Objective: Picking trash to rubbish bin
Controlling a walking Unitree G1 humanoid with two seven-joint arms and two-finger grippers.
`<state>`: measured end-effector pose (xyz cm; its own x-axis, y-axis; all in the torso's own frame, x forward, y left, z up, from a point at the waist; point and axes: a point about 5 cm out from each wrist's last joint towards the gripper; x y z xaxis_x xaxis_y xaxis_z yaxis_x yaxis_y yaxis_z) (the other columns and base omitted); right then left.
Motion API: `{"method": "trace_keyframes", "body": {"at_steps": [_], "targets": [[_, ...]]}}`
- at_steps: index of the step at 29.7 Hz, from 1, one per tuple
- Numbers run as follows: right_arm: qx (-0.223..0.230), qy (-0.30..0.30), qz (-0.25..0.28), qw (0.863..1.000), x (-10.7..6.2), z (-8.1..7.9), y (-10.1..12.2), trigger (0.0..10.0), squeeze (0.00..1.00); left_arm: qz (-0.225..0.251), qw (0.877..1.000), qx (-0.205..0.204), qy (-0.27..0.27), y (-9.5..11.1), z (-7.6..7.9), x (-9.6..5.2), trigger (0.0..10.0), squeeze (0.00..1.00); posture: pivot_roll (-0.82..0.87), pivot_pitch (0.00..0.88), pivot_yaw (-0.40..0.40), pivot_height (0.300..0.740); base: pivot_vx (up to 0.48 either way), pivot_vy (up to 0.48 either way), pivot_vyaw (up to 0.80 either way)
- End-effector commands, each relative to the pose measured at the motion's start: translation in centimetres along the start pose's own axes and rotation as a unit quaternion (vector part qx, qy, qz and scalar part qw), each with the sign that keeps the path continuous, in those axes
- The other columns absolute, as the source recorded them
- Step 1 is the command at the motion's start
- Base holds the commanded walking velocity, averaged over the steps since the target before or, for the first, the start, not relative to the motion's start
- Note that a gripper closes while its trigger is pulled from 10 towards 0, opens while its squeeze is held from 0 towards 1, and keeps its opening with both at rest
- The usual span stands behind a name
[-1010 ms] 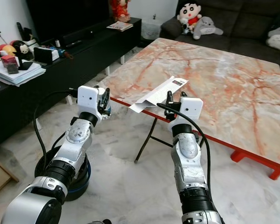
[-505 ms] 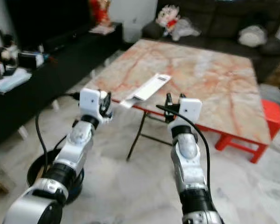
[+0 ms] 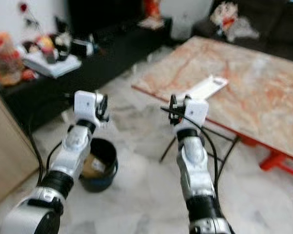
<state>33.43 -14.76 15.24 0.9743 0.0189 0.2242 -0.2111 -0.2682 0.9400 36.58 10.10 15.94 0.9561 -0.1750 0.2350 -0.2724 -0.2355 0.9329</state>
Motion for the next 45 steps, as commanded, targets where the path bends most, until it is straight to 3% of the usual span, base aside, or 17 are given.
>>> {"method": "trace_keyframes", "body": {"at_steps": [1, 9, 45], "targets": [[-0.006, -0.015, 0.001, 1.000, 0.0, 1.1, 0.3, 10.0, 0.00, 0.026, 1.000, -0.005, -0.012, 1.5, 0.9, 0.7, 10.0, 0.00, 0.01, 0.000, -0.062, 0.740, 0.390, 0.000, 0.00], [-0.009, -0.019, -0.004, 1.000, -0.4, 1.4, 0.0, 10.0, 0.00, 0.036, 0.999, -0.010, -0.026, 1.7, 1.5, 0.6, 10.0, 0.00, 0.01, 0.000, -0.060, 0.740, 0.095, 0.000, 0.00], [-0.004, -0.008, -0.018, 1.000, -0.5, 0.7, -0.7, 10.0, 0.00, 0.032, 0.999, -0.009, -0.032, 1.2, 1.3, 0.2, 10.0, 0.00, 0.03, 0.000, -0.060, 0.740, 0.000, 0.000, 0.00]]}}
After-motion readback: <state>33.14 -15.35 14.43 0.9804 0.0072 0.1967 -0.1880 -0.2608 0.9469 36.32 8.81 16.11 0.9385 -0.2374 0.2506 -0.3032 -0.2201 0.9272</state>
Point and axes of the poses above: a point about 5 cm out from each wrist's last joint towards the gripper, its own x axis pointing out of the wrist towards the gripper, its own y axis along the axis of the wrist's last joint, z = x × y, and after that the axes turned 11 degrees about x, right-handed
